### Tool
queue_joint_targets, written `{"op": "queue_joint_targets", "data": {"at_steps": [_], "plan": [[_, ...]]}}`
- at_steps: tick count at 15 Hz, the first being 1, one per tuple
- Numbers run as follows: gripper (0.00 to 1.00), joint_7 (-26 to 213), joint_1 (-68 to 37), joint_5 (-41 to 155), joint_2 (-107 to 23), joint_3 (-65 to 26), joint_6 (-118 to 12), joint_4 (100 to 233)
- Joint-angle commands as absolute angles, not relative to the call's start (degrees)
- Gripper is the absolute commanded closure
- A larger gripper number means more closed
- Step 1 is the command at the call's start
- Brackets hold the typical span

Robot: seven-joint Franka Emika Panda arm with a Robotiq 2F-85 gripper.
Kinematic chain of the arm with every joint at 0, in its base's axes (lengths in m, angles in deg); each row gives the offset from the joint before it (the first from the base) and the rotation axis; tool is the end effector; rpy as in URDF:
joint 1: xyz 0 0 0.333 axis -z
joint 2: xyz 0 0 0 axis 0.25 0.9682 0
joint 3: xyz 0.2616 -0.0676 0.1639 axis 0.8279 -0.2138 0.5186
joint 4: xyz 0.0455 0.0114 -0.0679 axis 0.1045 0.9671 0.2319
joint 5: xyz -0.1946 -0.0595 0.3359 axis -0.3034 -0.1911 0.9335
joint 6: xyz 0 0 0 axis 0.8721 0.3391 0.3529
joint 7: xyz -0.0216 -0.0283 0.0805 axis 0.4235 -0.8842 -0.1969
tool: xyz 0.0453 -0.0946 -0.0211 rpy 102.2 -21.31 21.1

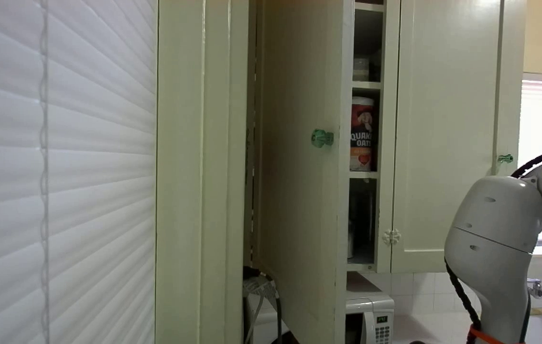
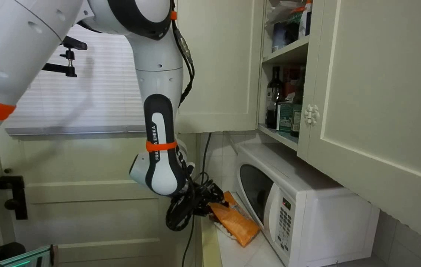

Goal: Put the orange packet into the cupboard

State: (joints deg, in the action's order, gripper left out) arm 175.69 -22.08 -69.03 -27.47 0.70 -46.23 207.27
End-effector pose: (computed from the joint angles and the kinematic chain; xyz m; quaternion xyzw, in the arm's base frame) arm 0.4378 0.1872 0.0950 0.7800 0.3979 0.3417 0.3413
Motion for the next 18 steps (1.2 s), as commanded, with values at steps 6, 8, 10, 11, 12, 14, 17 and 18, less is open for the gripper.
{"op": "queue_joint_targets", "data": {"at_steps": [6,8,10,11,12,14,17,18], "plan": [[0.7,179.2,-21.8,-71.8,-25.3,1.2,-42.9,207.2],[0.74,179.9,-21.8,-71.9,-25.2,1.3,-42.6,207.4],[0.77,180.7,-21.8,-72.1,-25.0,1.3,-42.8,207.6],[0.8,181.0,-21.8,-72.0,-24.8,1.3,-42.8,207.8],[0.8,181.4,-21.7,-72.1,-24.7,1.4,-42.7,208.0],[0.84,182.0,-21.7,-72.0,-24.5,1.4,-42.7,208.2],[0.85,182.3,-21.7,-71.8,-24.2,1.4,-42.7,208.2],[0.88,182.4,-21.7,-71.8,-24.2,1.4,-42.7,208.2]]}}
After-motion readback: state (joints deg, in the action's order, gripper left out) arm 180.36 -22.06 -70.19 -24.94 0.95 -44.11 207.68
